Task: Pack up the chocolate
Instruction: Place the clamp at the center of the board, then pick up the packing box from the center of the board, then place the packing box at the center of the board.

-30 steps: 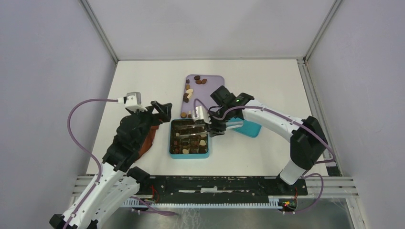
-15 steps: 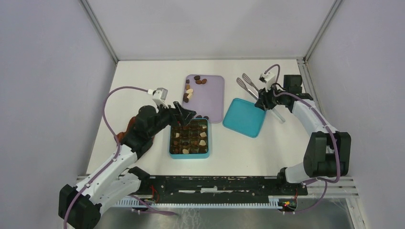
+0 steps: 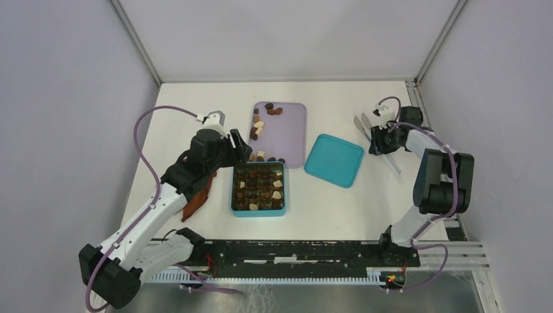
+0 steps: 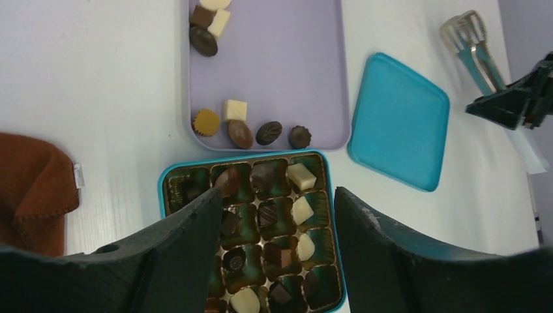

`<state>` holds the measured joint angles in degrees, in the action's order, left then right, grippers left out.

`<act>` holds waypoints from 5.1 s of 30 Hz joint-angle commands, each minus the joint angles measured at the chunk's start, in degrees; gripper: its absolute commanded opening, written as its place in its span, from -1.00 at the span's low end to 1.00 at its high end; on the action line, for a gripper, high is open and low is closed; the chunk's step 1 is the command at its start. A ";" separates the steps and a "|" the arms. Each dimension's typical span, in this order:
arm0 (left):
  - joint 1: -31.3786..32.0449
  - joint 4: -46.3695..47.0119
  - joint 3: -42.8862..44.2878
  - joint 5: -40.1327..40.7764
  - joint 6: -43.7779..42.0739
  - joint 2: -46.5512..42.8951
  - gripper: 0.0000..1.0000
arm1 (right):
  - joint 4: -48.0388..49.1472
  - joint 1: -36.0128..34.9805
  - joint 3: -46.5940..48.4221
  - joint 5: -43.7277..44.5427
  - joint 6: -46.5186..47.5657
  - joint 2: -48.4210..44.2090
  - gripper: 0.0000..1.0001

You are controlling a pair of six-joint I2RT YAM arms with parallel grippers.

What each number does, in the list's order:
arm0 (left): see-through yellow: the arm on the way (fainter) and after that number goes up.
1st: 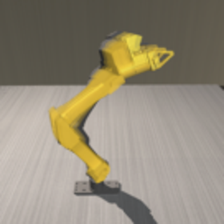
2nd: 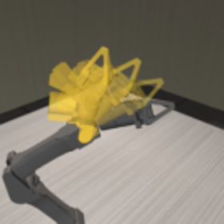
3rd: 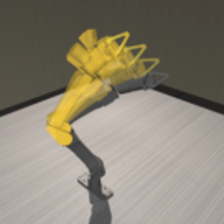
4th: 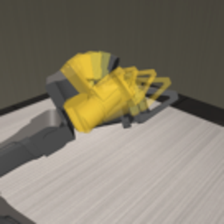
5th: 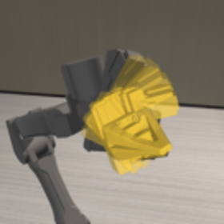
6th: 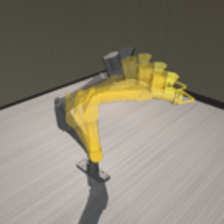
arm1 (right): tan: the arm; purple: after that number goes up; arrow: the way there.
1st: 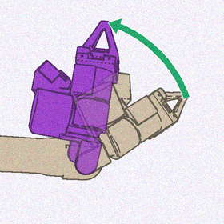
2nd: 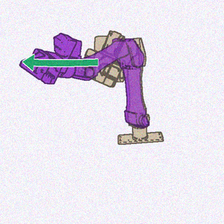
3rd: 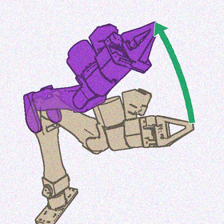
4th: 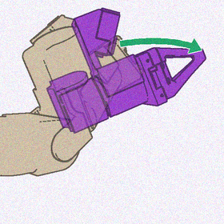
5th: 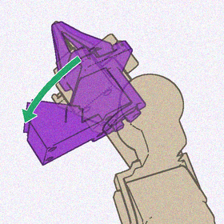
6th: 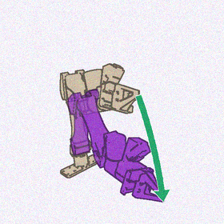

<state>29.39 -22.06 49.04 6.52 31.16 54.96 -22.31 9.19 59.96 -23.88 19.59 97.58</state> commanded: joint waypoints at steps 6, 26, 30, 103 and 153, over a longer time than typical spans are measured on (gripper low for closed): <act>0.06 -3.60 -2.98 4.01 -4.74 -0.42 0.40 | 1.80 5.09 1.26 4.91 -1.63 3.01 -0.07; -1.27 -20.02 3.89 2.38 -6.13 4.09 0.52 | 9.32 8.16 -5.05 -23.82 7.28 -28.98 0.74; -2.65 -26.90 12.50 3.02 -11.30 12.33 0.30 | 40.03 5.62 -16.95 -52.58 -5.39 -38.28 0.96; 8.54 9.76 -12.53 7.00 -5.56 -19.00 -0.96 | 7.54 -5.67 -12.24 -46.51 12.98 -25.71 0.82; 8.16 -10.01 -4.30 0.17 6.24 7.69 -0.03 | 2.66 -20.62 -13.33 -21.90 26.98 -20.41 0.64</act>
<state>37.63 -34.17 42.28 7.33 36.71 65.63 -20.60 -6.37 46.81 -54.98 42.52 76.51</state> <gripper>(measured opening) 0.445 0.863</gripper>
